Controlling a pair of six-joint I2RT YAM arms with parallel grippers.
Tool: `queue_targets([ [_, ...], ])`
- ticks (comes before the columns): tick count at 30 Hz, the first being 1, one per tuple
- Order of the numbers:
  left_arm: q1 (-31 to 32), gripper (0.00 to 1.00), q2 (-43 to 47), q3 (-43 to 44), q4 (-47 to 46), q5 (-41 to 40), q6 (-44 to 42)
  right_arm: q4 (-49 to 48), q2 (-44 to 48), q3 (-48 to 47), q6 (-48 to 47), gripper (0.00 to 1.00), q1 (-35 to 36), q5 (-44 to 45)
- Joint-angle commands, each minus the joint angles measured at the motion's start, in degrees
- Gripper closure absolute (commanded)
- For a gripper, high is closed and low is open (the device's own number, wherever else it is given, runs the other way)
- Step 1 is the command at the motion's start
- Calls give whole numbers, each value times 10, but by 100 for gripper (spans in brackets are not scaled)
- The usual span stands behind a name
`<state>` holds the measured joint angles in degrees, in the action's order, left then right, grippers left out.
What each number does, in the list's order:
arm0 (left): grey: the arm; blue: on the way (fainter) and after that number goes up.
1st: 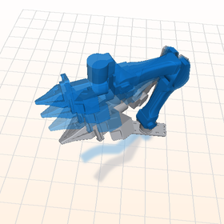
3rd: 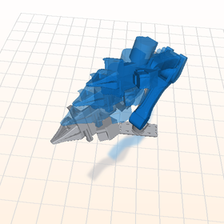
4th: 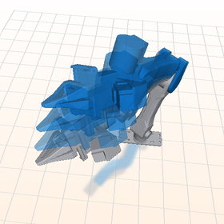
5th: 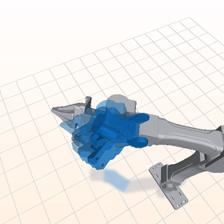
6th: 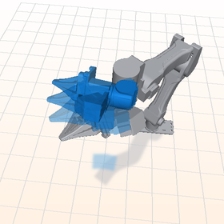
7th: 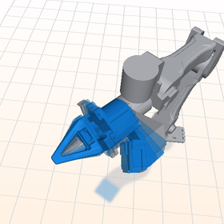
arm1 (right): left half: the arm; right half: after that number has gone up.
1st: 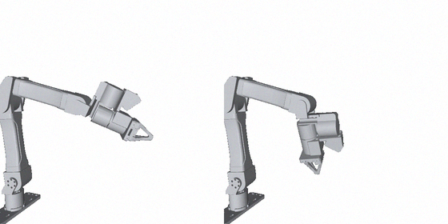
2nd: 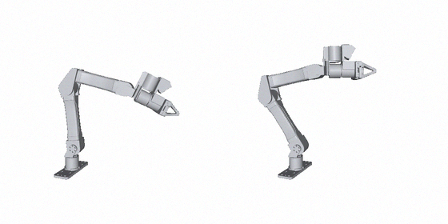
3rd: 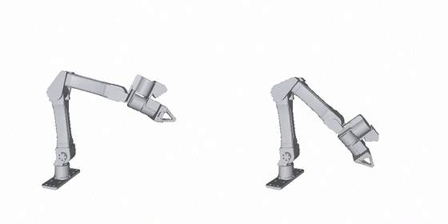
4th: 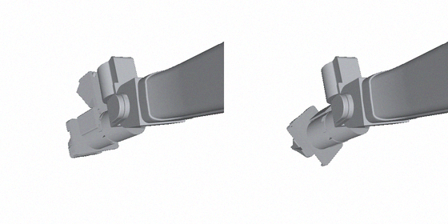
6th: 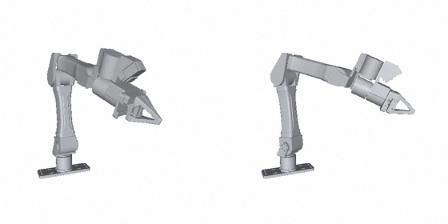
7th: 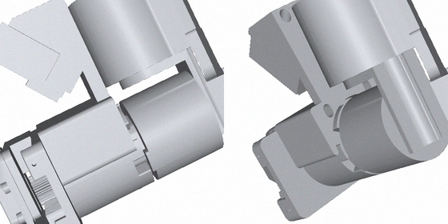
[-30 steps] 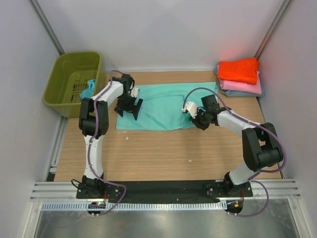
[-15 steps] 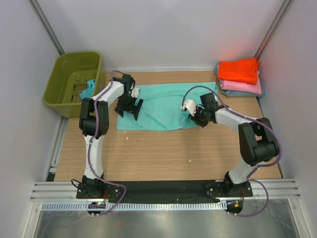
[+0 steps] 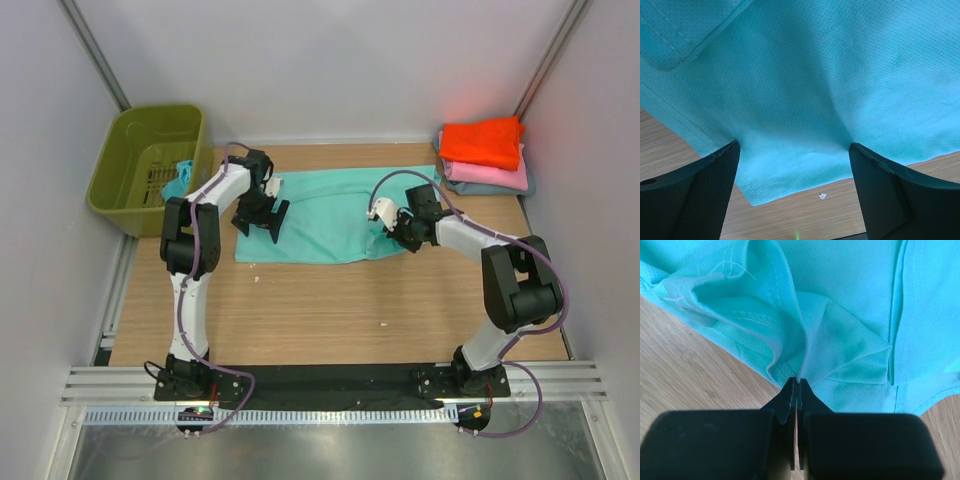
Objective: Fold and stack the t-shirts
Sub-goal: Fold the tshirt
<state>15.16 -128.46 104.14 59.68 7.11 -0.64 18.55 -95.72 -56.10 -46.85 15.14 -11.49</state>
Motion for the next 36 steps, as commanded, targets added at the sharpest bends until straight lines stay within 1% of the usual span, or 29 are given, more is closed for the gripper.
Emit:
queue_targets([
  [1,4,9,-16,10,4,13,-3,3,24,-29,-8,99,-4,4],
  [6,4,9,-13,19,6,7,-5,25,54,-59,-3,99,-5,6],
  [14,2,9,16,29,12,-15,-18,55,59,-109,15,99,-5,3],
  [17,-1,11,53,11,15,-32,-28,65,55,-123,21,99,-3,2],
  [18,-7,12,66,-10,14,-32,-26,70,55,-130,24,99,-3,1],
  [22,-38,12,133,-59,22,-2,-9,80,59,-135,27,99,-3,3],
  [25,-60,13,163,-83,26,4,3,87,67,-136,29,99,-3,7],
  [27,-73,14,183,-102,32,23,4,91,76,-133,30,99,-2,11],
  [29,-79,18,189,-115,35,28,4,93,80,-126,30,99,-1,13],
  [30,-86,20,186,-118,41,43,19,94,84,-125,30,99,-2,15],
  [31,-91,28,183,-123,42,54,22,96,85,-124,31,99,-1,16],
  [32,-97,30,182,-130,41,65,29,97,86,-124,31,99,-1,15],
  [35,-120,31,182,-151,34,100,43,102,89,-128,31,99,-1,16],
  [36,-136,30,179,-157,32,130,48,105,90,-131,30,99,-1,16],
])
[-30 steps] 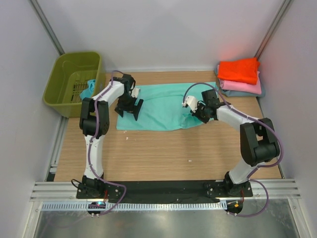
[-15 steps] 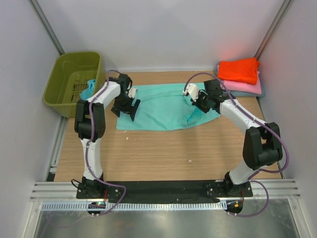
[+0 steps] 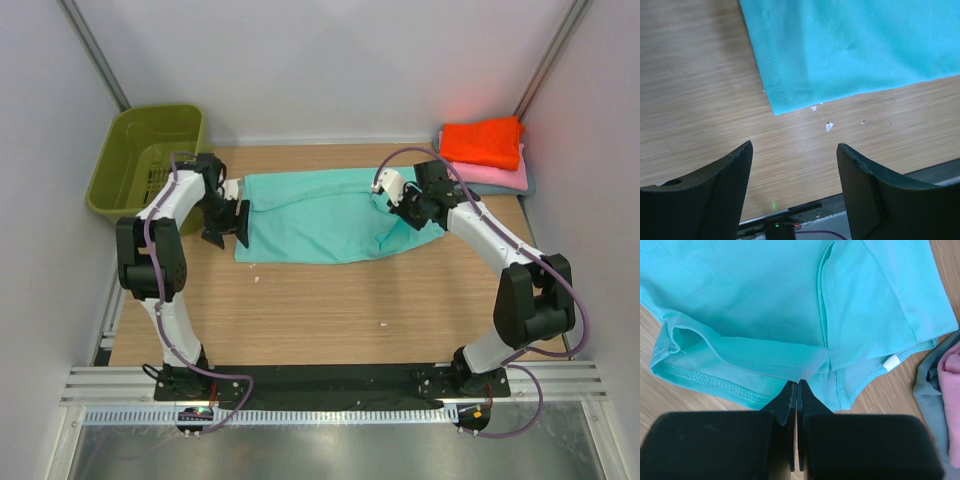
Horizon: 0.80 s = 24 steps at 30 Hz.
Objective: Fold and stack the t-shirts
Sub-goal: Fold the tshirt
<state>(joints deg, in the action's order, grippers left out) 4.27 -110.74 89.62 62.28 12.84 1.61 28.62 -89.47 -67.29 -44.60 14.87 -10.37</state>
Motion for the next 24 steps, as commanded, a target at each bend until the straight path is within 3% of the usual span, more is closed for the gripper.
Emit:
queue_targets([
  [1,-36,30,0,-15,4,92,29,6,28,-20,7,99,1,5],
  [6,-80,29,-7,-38,-14,116,52,12,33,-21,4,99,2,6],
  [15,-82,41,-52,-27,-24,128,58,13,34,-17,2,99,1,10],
  [24,-82,44,-67,-33,-28,113,56,6,37,-8,3,99,2,14],
])
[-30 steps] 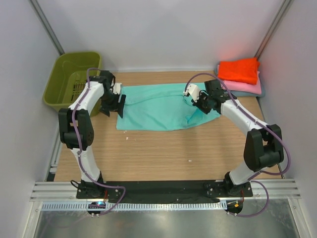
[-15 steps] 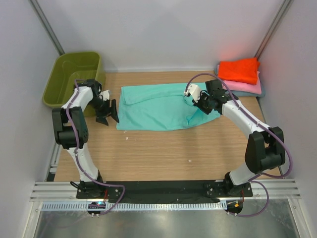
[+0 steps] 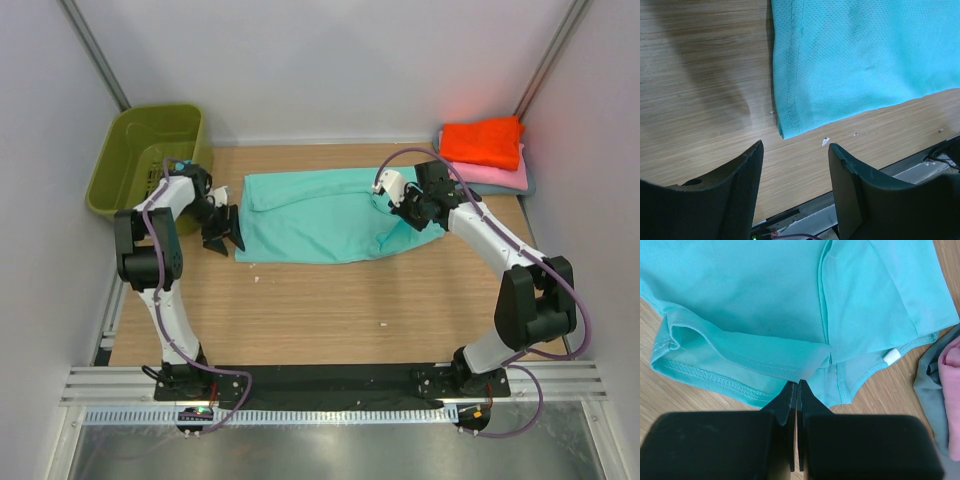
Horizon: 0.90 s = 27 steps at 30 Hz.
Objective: Fold and stack the t-shirts
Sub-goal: Fold the tshirt
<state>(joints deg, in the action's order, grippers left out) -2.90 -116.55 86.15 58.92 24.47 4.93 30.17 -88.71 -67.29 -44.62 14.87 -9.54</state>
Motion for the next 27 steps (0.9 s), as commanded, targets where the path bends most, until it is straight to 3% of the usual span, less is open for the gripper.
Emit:
queue_targets([
  [1,-11,44,-10,2,6,-4,23,-12,28,-7,3,99,2,5],
  [24,24,51,-42,3,3,-23,13,-23,30,9,0,99,1,10],
  [27,23,56,-44,5,4,-26,12,-23,33,15,0,99,1,11],
])
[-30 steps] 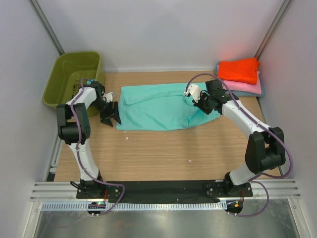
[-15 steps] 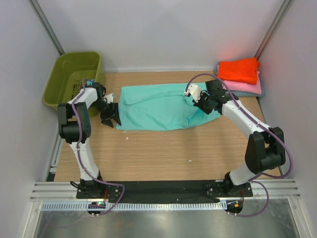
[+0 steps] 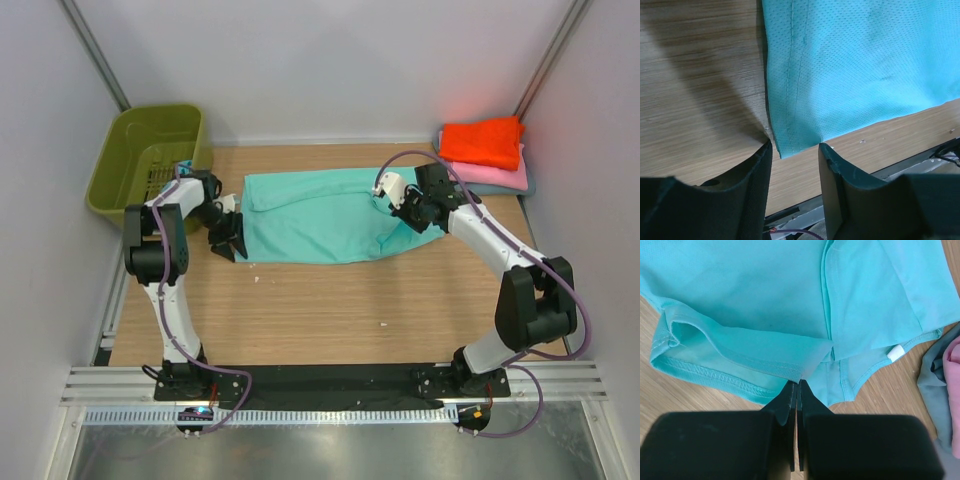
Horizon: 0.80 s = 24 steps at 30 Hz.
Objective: Fold and stack the t-shirts
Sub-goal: Fold the tshirt
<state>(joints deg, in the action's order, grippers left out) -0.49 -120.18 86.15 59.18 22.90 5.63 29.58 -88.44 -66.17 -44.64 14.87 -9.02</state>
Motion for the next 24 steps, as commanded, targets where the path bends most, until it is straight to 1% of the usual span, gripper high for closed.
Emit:
queue_targets([
  [1,0,57,-8,5,1,-10,5,-18,31,3,0,99,1,5],
  [4,0,60,-7,4,0,-14,6,-19,31,4,-1,99,1,7],
  [5,-1,64,-6,4,-1,-15,5,-21,30,3,0,99,2,7],
  [6,0,66,-3,5,1,-18,5,-21,30,3,0,99,2,7],
  [8,0,75,-1,6,1,-22,4,-21,32,3,2,99,1,8],
  [9,0,83,0,6,1,-26,4,-20,32,3,3,99,2,8],
  [10,-1,99,4,7,1,-42,8,-21,33,3,4,99,1,10],
  [13,0,100,16,12,2,-66,11,-16,41,3,7,99,2,15],
  [18,0,100,35,32,20,-72,-6,6,64,4,7,99,1,20],
  [20,0,100,46,41,26,-65,-20,16,71,-5,7,99,2,21],
  [21,18,100,50,45,31,-59,-26,20,78,-11,7,99,2,21],
  [24,29,100,63,65,39,-43,-44,28,82,-29,9,99,2,22],
])
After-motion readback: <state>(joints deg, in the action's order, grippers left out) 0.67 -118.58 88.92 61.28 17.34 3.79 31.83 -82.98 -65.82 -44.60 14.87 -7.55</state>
